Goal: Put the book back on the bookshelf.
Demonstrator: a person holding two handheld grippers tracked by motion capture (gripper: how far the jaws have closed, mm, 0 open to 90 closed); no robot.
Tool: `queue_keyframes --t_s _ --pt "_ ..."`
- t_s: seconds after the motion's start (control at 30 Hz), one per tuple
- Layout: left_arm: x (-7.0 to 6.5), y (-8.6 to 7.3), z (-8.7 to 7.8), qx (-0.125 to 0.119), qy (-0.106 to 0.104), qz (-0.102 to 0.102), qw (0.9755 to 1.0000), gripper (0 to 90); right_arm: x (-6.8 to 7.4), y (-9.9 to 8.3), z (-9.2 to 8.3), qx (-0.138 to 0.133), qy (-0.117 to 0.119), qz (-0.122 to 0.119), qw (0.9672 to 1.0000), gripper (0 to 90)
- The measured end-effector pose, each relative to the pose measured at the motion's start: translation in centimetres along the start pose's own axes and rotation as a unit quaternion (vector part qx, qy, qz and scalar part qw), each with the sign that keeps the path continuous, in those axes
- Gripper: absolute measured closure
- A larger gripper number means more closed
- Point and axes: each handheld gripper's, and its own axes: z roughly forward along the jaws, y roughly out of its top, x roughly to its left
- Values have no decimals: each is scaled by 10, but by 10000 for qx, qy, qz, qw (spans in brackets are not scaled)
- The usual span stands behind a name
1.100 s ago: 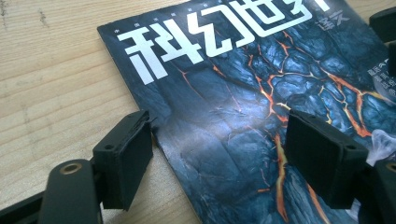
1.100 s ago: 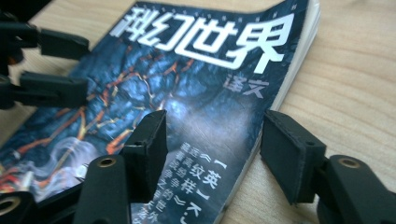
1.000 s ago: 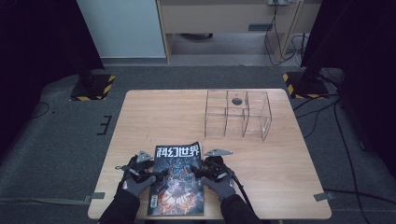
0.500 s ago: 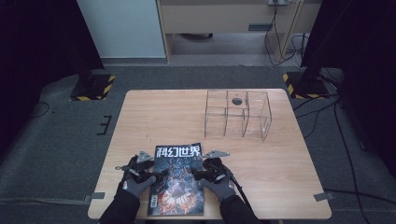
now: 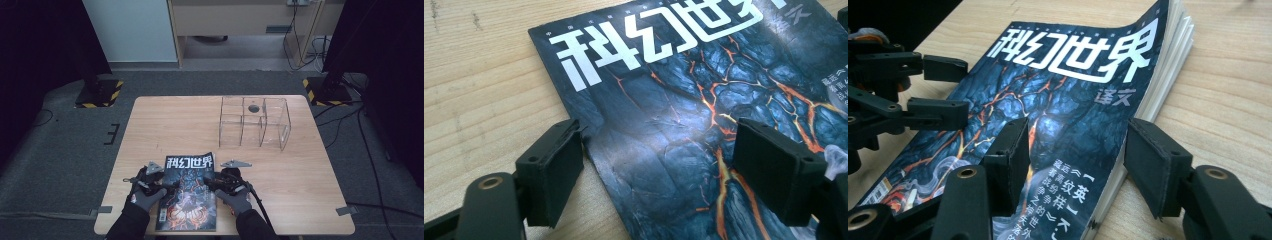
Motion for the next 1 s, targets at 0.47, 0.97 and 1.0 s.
queue_keyframes --t_s 0.47,0.97,1.0 --pt "0 -1 0 -24 15 -16 10000 175 -3 -2 6 55 -33 121 9999 414" --pt "0 -1 1 -45 64 -4 10000 161 -6 -4 7 41 70 205 9998 426" --pt "0 -1 1 -45 65 -4 10000 161 -6 -4 7 48 63 232 9997 426"
